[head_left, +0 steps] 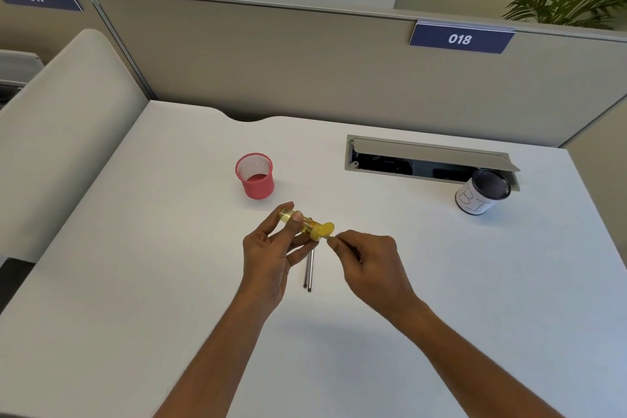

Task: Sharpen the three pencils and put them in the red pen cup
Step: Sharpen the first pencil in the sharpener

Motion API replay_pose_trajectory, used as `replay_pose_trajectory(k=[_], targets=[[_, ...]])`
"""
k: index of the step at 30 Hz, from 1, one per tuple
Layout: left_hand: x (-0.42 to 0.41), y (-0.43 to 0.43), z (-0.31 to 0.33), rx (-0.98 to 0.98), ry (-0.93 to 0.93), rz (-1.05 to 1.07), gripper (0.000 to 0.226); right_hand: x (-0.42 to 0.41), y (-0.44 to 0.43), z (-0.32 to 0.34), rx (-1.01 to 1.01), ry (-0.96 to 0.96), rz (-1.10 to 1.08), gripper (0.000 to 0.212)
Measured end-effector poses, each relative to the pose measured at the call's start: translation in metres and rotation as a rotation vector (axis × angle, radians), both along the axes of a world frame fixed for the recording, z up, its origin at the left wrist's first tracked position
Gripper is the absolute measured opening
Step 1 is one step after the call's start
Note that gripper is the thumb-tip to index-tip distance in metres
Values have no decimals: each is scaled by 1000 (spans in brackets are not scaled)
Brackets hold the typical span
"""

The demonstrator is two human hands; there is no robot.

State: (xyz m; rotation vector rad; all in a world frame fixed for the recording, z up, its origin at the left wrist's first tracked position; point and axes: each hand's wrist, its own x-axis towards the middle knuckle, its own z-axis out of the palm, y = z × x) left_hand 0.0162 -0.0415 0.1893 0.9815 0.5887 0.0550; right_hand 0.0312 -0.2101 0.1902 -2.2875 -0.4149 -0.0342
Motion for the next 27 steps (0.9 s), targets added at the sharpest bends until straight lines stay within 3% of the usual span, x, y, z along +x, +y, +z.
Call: replay_pose_trajectory(k=[2, 4, 6, 7, 9, 13, 16, 18, 19, 22, 24, 26, 27], targets=[[-1, 0, -1, 5, 1, -11, 46, 10, 0, 17, 274, 490, -99, 26], [-2, 0, -1, 5, -3, -23, 47, 16, -4, 30, 411, 906, -144, 25], [-1, 0, -1, -3, -6, -22, 47, 17, -7, 33, 388, 947, -100, 28], [-1, 0, -1, -3, -4, -13, 45, 15, -6, 30, 337, 827, -65, 28], [1, 2, -1, -5, 2, 11, 42, 9, -2, 20, 178, 384, -28, 23], [5, 2, -1, -21, 27, 38, 39, 3, -7, -5, -291, -408, 87, 27], [5, 1, -1, -11, 29, 18, 38, 8, -11, -14, -454, -634, 141, 17], [4, 1, -2, -7, 24, 10, 37, 7, -9, -13, -356, -513, 136, 18], [3, 1, -3, -4, 19, 8, 37, 6, -4, -9, -218, -362, 111, 19], [2, 3, -4, 18, 6, -5, 42, 13, 3, 12, 294, 419, -81, 21], [2, 2, -5, 27, 10, -13, 42, 21, 0, 24, 467, 913, -164, 19], [1, 2, -5, 21, 13, -10, 40, 21, -3, 26, 477, 1002, -141, 21], [2, 2, -4, 20, 10, -7, 38, 19, -2, 23, 449, 888, -112, 22]])
